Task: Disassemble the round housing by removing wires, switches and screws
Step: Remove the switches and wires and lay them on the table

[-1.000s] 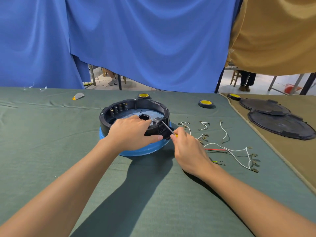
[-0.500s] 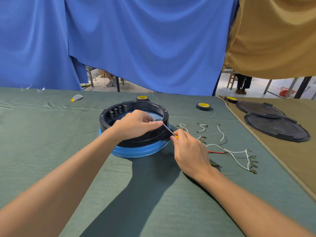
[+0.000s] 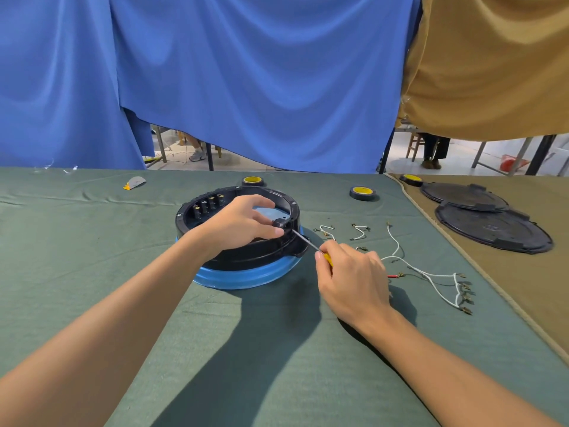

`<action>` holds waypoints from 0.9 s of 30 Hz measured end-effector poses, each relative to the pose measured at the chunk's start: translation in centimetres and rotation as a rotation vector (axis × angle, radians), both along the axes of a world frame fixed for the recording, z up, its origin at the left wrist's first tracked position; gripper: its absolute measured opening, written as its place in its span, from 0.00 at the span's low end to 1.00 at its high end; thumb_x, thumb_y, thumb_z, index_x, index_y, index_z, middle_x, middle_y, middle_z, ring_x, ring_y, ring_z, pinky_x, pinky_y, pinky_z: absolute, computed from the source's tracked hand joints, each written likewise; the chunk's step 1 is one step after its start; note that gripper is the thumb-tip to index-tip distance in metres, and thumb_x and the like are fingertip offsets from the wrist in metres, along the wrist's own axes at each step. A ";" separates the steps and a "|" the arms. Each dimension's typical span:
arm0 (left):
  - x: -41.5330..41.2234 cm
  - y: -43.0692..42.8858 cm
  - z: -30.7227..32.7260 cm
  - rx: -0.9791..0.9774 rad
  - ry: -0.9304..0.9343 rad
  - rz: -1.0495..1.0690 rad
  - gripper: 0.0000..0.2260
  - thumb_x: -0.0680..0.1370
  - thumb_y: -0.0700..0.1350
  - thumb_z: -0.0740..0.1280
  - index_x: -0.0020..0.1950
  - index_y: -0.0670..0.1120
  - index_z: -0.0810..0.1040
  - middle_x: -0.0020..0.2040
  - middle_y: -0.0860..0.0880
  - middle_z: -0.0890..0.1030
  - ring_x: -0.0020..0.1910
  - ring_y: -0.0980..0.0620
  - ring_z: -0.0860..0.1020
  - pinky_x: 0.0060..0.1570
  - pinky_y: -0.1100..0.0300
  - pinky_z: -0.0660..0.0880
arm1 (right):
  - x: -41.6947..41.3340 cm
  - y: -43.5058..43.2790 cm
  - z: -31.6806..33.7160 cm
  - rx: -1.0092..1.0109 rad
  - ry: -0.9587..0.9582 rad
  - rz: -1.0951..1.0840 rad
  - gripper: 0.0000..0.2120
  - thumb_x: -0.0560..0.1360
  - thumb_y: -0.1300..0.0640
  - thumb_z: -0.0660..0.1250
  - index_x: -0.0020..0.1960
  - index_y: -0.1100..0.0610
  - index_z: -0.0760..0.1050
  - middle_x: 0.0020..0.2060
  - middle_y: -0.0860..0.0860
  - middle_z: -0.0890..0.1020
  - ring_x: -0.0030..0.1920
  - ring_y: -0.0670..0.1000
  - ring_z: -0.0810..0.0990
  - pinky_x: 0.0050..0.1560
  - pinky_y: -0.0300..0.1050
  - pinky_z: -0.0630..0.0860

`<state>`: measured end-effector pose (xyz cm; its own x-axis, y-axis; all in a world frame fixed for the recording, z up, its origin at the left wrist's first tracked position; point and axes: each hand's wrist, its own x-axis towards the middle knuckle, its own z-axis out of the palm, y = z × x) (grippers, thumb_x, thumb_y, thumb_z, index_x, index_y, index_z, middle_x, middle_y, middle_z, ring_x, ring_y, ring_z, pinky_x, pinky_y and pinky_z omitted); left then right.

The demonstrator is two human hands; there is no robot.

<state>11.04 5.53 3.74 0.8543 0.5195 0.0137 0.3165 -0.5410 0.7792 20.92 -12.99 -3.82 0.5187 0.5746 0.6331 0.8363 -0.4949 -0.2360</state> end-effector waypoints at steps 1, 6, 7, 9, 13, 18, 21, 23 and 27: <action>0.0 0.0 0.0 0.002 0.000 0.002 0.26 0.74 0.47 0.74 0.71 0.51 0.70 0.48 0.57 0.82 0.54 0.53 0.79 0.58 0.54 0.68 | 0.1 -0.2 0.0 -0.012 0.005 -0.008 0.10 0.79 0.52 0.60 0.43 0.54 0.75 0.34 0.49 0.80 0.36 0.59 0.76 0.44 0.50 0.67; 0.0 0.0 -0.1 0.005 -0.020 -0.002 0.25 0.75 0.47 0.74 0.70 0.51 0.71 0.46 0.60 0.82 0.52 0.57 0.78 0.60 0.53 0.66 | 0.0 -0.2 0.3 -0.077 0.000 0.015 0.12 0.79 0.50 0.57 0.43 0.53 0.75 0.34 0.49 0.79 0.37 0.58 0.76 0.45 0.49 0.65; 0.0 0.0 -0.2 0.009 -0.024 -0.004 0.25 0.75 0.47 0.74 0.70 0.51 0.70 0.46 0.60 0.81 0.53 0.56 0.79 0.60 0.53 0.66 | -0.1 -0.1 0.4 -0.085 -0.011 0.025 0.12 0.79 0.50 0.56 0.43 0.53 0.75 0.34 0.49 0.78 0.37 0.58 0.76 0.45 0.50 0.66; 0.0 -0.1 -0.3 0.017 -0.024 -0.008 0.25 0.75 0.48 0.74 0.70 0.50 0.70 0.46 0.60 0.81 0.55 0.53 0.79 0.61 0.53 0.67 | -0.4 0.3 0.5 -0.089 -0.029 0.060 0.12 0.80 0.51 0.56 0.44 0.54 0.75 0.35 0.50 0.79 0.37 0.59 0.76 0.43 0.51 0.67; -0.6 0.2 -0.1 -0.005 0.019 -0.044 0.28 0.73 0.49 0.75 0.70 0.51 0.70 0.51 0.55 0.82 0.56 0.53 0.79 0.65 0.51 0.68 | -1.3 1.1 0.0 -0.060 0.017 0.170 0.10 0.82 0.53 0.55 0.47 0.56 0.71 0.40 0.54 0.79 0.38 0.63 0.77 0.36 0.49 0.61; -1.4 0.6 0.3 0.021 0.112 -0.083 0.31 0.70 0.51 0.78 0.69 0.54 0.70 0.52 0.54 0.82 0.52 0.57 0.79 0.54 0.59 0.70 | -1.0 1.2 -0.2 -0.064 0.088 0.243 0.09 0.83 0.52 0.53 0.44 0.52 0.62 0.40 0.55 0.79 0.40 0.63 0.77 0.35 0.49 0.60; -1.4 0.5 0.4 0.031 0.122 -0.079 0.31 0.70 0.51 0.78 0.70 0.55 0.70 0.52 0.53 0.82 0.52 0.57 0.79 0.53 0.59 0.69 | -0.4 1.3 0.2 -0.080 0.221 0.286 0.09 0.83 0.53 0.52 0.45 0.53 0.64 0.42 0.59 0.80 0.43 0.64 0.76 0.37 0.50 0.59; -1.4 0.4 0.4 0.034 0.125 -0.081 0.31 0.70 0.50 0.77 0.70 0.54 0.69 0.52 0.53 0.82 0.51 0.58 0.79 0.54 0.59 0.68 | -0.3 1.4 0.3 -0.115 0.293 0.276 0.09 0.83 0.52 0.51 0.46 0.53 0.64 0.43 0.60 0.80 0.45 0.64 0.76 0.38 0.50 0.60; -1.5 0.2 0.6 0.041 0.123 -0.073 0.31 0.71 0.50 0.77 0.70 0.54 0.69 0.51 0.52 0.82 0.50 0.58 0.79 0.50 0.61 0.68 | -0.9 1.6 0.1 -0.192 0.421 0.202 0.12 0.83 0.45 0.46 0.46 0.51 0.61 0.48 0.58 0.80 0.49 0.63 0.75 0.43 0.53 0.66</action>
<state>9.55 5.71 4.31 0.8862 0.4575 -0.0736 0.3673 -0.5966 0.7135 20.01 -11.42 -3.76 0.5725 0.7755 0.2662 0.7719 -0.4003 -0.4939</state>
